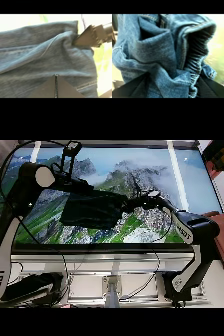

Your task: Fold the clothes and pants, and hang the long-sleeved shirts on hangers.

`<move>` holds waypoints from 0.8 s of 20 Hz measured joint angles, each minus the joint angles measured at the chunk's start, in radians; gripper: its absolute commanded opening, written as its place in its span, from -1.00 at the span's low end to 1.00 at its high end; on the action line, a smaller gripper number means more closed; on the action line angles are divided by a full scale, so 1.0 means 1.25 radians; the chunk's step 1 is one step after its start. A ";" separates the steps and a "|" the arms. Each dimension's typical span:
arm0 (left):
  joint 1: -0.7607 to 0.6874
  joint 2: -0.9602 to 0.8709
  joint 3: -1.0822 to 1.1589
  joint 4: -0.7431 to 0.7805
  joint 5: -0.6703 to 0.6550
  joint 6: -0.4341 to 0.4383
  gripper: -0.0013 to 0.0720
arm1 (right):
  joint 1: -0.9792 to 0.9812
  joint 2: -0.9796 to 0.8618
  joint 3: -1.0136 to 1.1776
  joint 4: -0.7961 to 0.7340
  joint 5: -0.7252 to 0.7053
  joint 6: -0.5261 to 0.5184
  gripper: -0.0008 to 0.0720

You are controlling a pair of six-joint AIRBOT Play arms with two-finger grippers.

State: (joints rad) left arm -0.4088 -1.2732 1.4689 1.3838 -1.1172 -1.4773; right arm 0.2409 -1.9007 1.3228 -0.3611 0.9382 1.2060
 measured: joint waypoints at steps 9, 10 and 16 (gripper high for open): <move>0.000 0.000 0.000 0.000 -0.005 0.000 -0.92 | 0.107 0.000 0.116 -0.064 -0.094 -0.039 -0.84; 0.000 0.001 0.000 0.000 -0.006 0.000 -0.92 | 0.107 0.005 0.134 -0.071 -0.097 -0.051 -0.84; 0.000 0.003 0.000 0.000 -0.022 0.000 -0.92 | 0.046 0.067 0.215 -0.162 -0.095 -0.049 -0.84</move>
State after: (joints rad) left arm -0.4088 -1.2694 1.4689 1.3838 -1.1446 -1.4773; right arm 0.2989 -1.8164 1.5913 -0.5640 0.8200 1.1454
